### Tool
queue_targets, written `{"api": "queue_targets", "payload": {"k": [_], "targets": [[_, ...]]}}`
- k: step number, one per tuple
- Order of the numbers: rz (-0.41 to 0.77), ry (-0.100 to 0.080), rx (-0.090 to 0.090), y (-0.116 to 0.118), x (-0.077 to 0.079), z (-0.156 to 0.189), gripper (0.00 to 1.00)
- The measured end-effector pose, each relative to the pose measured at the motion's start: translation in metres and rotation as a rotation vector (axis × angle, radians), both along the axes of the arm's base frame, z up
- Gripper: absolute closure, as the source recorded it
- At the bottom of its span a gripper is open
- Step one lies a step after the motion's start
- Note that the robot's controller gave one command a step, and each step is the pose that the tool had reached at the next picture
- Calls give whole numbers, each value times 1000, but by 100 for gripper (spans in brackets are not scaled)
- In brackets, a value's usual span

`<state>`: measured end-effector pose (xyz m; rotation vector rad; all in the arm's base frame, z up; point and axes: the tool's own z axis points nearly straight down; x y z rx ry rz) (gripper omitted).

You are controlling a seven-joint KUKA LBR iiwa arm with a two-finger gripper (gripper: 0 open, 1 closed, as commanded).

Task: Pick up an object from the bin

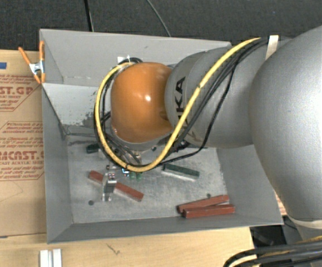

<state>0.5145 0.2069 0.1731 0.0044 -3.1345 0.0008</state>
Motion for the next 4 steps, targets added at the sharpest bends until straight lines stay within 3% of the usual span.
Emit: {"api": "queue_targets", "payload": {"k": [1,2,3,4], "targets": [[-2,-7,2,-1,2,5,0],[70,-7,2,-21,27,-90,100],[69,-7,2,-21,27,-90,100],[128,-10,2,-27,6,63,100]]}}
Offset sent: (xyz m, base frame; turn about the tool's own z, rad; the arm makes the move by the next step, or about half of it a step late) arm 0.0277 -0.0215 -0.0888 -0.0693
